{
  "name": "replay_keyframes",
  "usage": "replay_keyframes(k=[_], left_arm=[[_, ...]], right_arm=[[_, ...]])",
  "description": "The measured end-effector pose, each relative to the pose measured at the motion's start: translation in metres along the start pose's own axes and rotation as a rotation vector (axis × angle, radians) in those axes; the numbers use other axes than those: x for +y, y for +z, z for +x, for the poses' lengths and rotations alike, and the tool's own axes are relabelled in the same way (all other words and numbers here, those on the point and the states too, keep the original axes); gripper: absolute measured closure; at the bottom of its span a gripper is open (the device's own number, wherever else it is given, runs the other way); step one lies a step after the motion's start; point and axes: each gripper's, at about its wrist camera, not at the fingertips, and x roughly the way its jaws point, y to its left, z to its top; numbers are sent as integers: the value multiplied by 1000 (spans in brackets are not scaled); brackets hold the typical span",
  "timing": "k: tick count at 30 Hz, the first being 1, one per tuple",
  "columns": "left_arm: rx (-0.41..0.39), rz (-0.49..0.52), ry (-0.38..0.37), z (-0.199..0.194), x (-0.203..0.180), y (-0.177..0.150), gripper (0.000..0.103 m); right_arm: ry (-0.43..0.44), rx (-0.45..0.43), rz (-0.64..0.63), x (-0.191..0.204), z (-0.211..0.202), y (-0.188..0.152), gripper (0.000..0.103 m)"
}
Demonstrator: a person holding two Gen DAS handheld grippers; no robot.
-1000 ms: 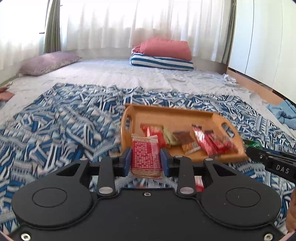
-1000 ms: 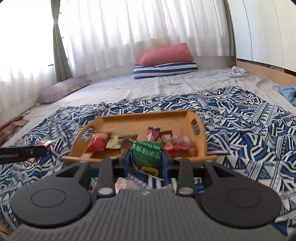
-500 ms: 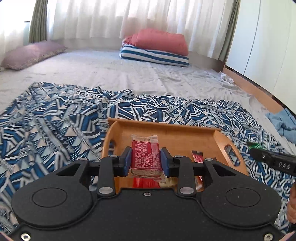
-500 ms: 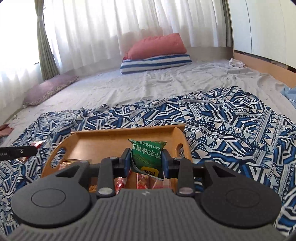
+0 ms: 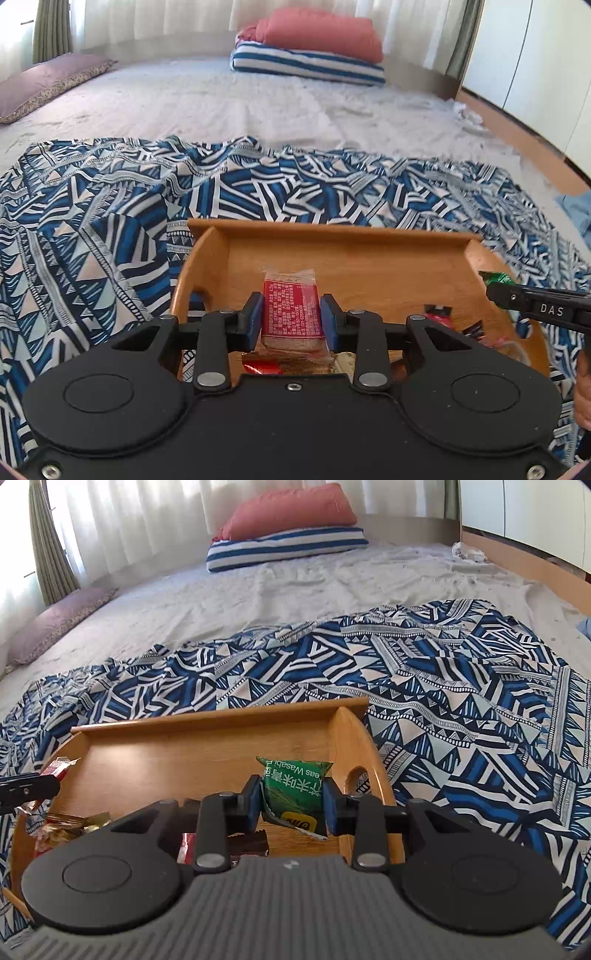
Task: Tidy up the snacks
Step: 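Carry the red packet and green wasabi packet over the wooden tray with both tools, then lower both packets into the tray and open both tools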
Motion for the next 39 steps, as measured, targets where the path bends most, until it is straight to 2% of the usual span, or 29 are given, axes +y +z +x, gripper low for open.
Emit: replay_keyframes(k=[11, 28, 31, 34, 35, 37, 39], left_arm=[[30, -8, 29, 26, 9, -3, 72], [47, -23, 43, 36, 16, -6, 71], [50, -25, 51, 38, 17, -8, 71], [51, -22, 66, 37, 17, -9, 70], [55, -24, 73, 36, 17, -9, 69], [58, -30, 63, 32, 16, -10, 62], [50, -21, 70, 25, 14, -11, 50]], right_arm=[[-7, 26, -62, 3, 15, -9, 64], [7, 35, -52, -1, 19, -16, 64], [10, 35, -49, -1, 19, -16, 54], [14, 31, -45, -1, 16, -16, 51], [14, 29, -45, -1, 15, -17, 46], [12, 20, -46, -1, 10, -17, 45], [7, 8, -53, 0, 3, -17, 39]])
